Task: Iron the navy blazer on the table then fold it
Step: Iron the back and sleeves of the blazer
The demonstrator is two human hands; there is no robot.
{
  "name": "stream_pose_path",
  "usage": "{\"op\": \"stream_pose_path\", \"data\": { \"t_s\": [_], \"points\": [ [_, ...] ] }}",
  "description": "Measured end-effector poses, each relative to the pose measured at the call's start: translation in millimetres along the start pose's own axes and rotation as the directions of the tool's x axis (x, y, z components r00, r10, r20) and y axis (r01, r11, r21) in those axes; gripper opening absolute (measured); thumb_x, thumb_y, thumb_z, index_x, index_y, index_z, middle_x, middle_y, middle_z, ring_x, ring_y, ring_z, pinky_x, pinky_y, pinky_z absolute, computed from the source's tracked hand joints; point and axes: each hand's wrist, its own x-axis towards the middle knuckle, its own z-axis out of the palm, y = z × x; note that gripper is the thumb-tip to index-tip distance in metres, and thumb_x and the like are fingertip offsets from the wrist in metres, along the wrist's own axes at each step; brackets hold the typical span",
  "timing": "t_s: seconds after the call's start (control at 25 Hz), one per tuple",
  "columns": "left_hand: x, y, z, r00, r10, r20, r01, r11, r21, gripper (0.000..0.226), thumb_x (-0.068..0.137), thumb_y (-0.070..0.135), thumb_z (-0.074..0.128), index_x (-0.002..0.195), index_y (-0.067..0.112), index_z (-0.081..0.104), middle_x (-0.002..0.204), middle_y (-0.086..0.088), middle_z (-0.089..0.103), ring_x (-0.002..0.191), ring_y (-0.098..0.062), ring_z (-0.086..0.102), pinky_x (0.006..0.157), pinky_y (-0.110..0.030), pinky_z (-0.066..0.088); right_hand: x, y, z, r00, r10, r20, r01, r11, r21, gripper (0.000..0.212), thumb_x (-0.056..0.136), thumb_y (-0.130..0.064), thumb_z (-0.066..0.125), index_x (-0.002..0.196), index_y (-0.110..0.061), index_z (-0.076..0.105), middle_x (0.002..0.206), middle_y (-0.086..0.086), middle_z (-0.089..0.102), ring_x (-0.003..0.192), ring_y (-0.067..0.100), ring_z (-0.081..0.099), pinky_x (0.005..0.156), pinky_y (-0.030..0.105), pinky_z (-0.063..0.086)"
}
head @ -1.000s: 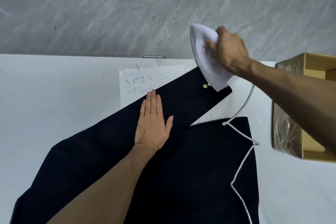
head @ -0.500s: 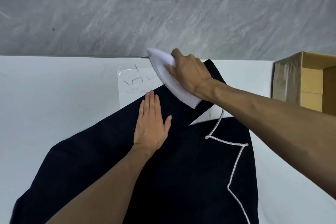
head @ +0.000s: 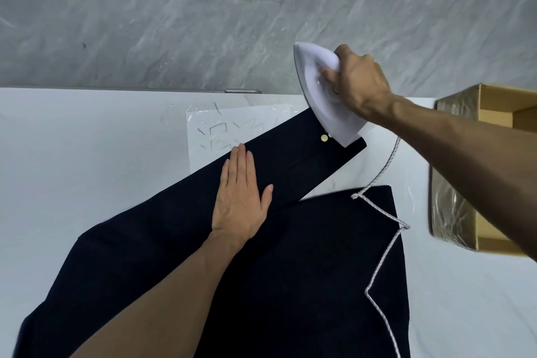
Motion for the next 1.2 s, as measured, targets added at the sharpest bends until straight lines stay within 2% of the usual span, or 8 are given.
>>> {"op": "stream_pose_path", "data": {
  "t_s": [0.24,0.44,0.64,0.72,0.84,0.92,1.04,1.2],
  "points": [
    [0,1,1,1.0,-0.009,0.029,0.009,1.0,-0.003,0.076,0.101,0.05,0.013,0.154,-0.003,-0.003,0.163,-0.019,-0.006,0.153,-0.028,-0.006,0.125,-0.041,0.005,-2,5,-17,0.999,0.052,-0.016,-0.051,0.997,0.056,0.033,0.095,-0.037,0.048,0.113,-0.01,0.048,0.104,0.026,0.059,0.089,0.041,0.052,0.069,0.038,0.034],
    [0,-2,-4,1.0,-0.012,0.016,0.013,0.996,-0.084,0.075,0.103,0.05,0.02,0.155,-0.001,0.005,0.165,-0.017,0.0,0.153,-0.026,-0.003,0.125,-0.04,0.006,-55,0,-39,0.99,0.094,-0.107,-0.055,0.944,0.325,0.03,0.094,-0.038,0.05,0.108,-0.012,0.051,0.083,0.006,0.063,0.078,0.033,0.058,0.066,0.041,0.048],
    [-20,-15,-39,0.999,0.047,0.027,-0.034,0.926,-0.377,0.08,0.097,0.054,0.045,0.154,0.004,0.02,0.161,-0.014,0.019,0.149,-0.028,0.017,0.124,-0.042,0.014,-130,6,-60,0.974,0.198,-0.114,-0.123,0.875,0.467,0.031,0.092,-0.043,0.055,0.107,-0.016,0.055,0.078,0.0,0.065,0.065,0.024,0.061,0.056,0.036,0.05],
    [-47,-26,-59,0.987,0.126,0.097,-0.092,0.949,-0.301,0.094,0.088,0.07,0.047,0.155,0.008,0.021,0.156,-0.013,0.025,0.142,-0.029,0.026,0.121,-0.041,0.021,-156,8,-58,0.971,0.231,-0.064,-0.169,0.847,0.504,0.03,0.092,-0.043,0.055,0.107,-0.016,0.056,0.08,0.002,0.065,0.06,0.018,0.06,0.047,0.027,0.047],
    [-93,-26,-66,0.93,0.15,0.336,-0.185,0.98,0.075,0.111,0.079,0.082,0.044,0.157,0.009,0.012,0.143,-0.009,0.04,0.125,-0.026,0.046,0.107,-0.037,0.036,-193,9,-43,0.962,0.273,0.017,-0.242,0.823,0.514,0.029,0.092,-0.044,0.055,0.105,-0.018,0.056,0.081,0.005,0.067,0.057,0.023,0.061,0.049,0.029,0.048],
    [-101,-18,-56,0.937,0.125,0.327,-0.191,0.966,0.176,0.084,0.09,0.069,0.047,0.148,0.011,0.031,0.125,-0.004,0.056,0.11,-0.022,0.056,0.094,-0.034,0.047,-211,10,-31,0.959,0.279,0.051,-0.263,0.809,0.525,0.029,0.091,-0.044,0.055,0.104,-0.018,0.055,0.077,0.006,0.068,0.055,0.028,0.061,0.057,0.041,0.055],
    [-88,-7,-59,0.962,0.118,0.246,-0.14,0.988,0.07,0.028,0.101,0.043,0.049,0.113,0.017,0.051,0.1,0.002,0.064,0.092,-0.02,0.061,0.071,-0.036,0.051,-225,16,-20,0.955,0.288,0.069,-0.277,0.79,0.546,0.028,0.091,-0.043,0.057,0.104,-0.018,0.056,0.075,0.006,0.068,0.055,0.027,0.062,0.058,0.048,0.057],
    [-54,-8,-89,1.0,-0.021,0.022,0.024,0.989,-0.143,0.018,0.098,0.037,0.056,0.093,0.021,0.048,0.089,0.004,0.062,0.083,-0.024,0.059,0.067,-0.037,0.042,-234,28,-29,0.961,0.272,0.048,-0.25,0.781,0.572,0.022,0.091,-0.04,0.058,0.1,-0.02,0.058,0.075,0.003,0.066,0.058,0.025,0.061,0.049,0.035,0.054]
  ]
}}
